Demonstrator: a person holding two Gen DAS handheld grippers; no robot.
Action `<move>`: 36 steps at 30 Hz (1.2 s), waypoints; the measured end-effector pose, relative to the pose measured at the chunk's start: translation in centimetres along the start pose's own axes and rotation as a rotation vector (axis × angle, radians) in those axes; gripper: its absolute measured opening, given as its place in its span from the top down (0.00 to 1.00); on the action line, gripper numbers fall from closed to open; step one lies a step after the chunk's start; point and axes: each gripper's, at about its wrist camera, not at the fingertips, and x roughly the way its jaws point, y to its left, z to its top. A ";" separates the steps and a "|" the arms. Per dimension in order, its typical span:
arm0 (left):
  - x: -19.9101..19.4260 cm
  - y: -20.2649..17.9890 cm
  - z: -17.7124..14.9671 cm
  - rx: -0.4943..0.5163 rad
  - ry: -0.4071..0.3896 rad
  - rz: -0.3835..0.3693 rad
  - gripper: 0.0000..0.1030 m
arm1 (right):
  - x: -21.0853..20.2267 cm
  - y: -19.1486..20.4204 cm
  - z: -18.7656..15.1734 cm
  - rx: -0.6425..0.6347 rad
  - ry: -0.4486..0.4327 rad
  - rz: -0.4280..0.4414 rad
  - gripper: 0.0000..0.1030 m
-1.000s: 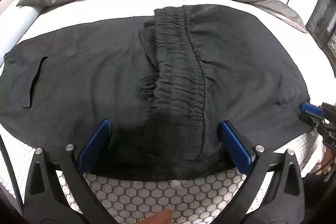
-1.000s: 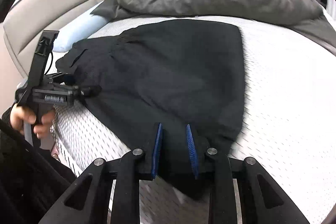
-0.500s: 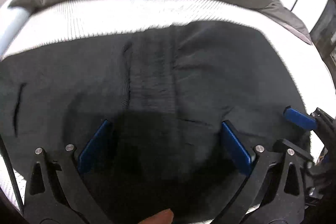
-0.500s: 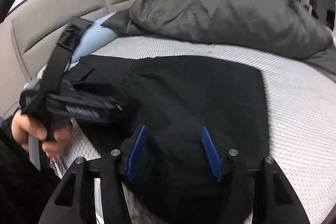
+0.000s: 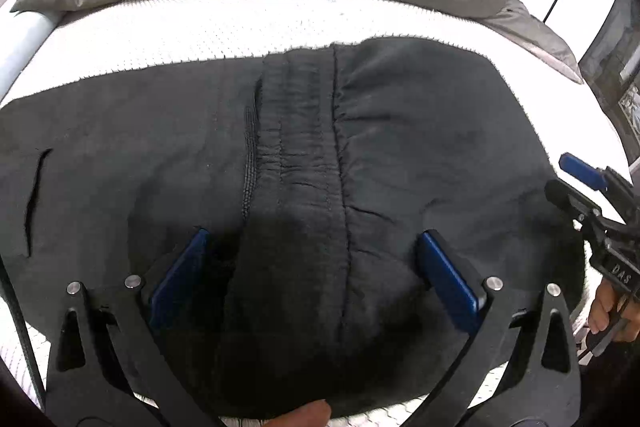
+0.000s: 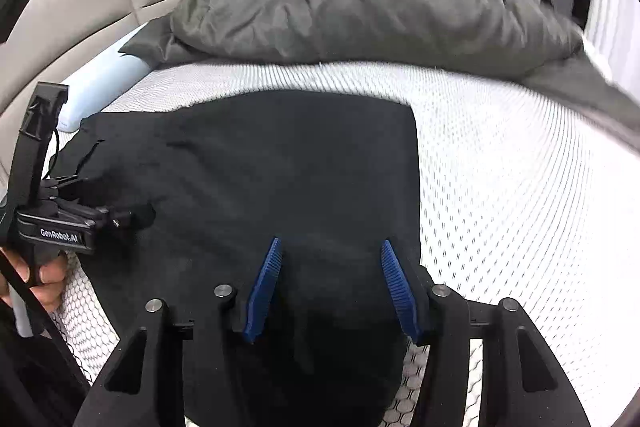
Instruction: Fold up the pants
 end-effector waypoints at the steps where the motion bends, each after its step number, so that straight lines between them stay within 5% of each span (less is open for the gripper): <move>1: -0.4 -0.1 0.2 0.003 -0.010 -0.009 0.00 | 0.0 0.6 0.7 -0.025 -0.009 0.001 0.32; 7: -0.9 0.5 3.8 -0.100 -0.064 -0.018 0.00 | 2.5 0.9 4.8 -0.013 -0.015 0.076 0.27; 10: 0.3 -0.2 5.1 -0.081 -0.056 0.018 0.00 | 5.0 1.0 5.9 -0.011 0.029 0.114 0.36; 15: 3.7 -1.0 5.5 -0.026 0.023 0.128 0.00 | 9.5 1.5 5.1 -0.064 0.147 0.055 0.44; 22: 5.0 0.2 5.3 -0.071 0.063 0.084 0.00 | 8.3 -2.4 4.5 -0.006 0.138 -0.066 0.44; 31: 4.5 -0.4 5.2 -0.075 0.048 0.118 0.00 | 6.7 -0.9 6.5 -0.044 0.073 -0.029 0.44; 36: 2.9 -0.4 6.4 -0.104 -0.011 0.060 0.00 | 7.2 0.5 8.6 -0.054 0.068 0.009 0.44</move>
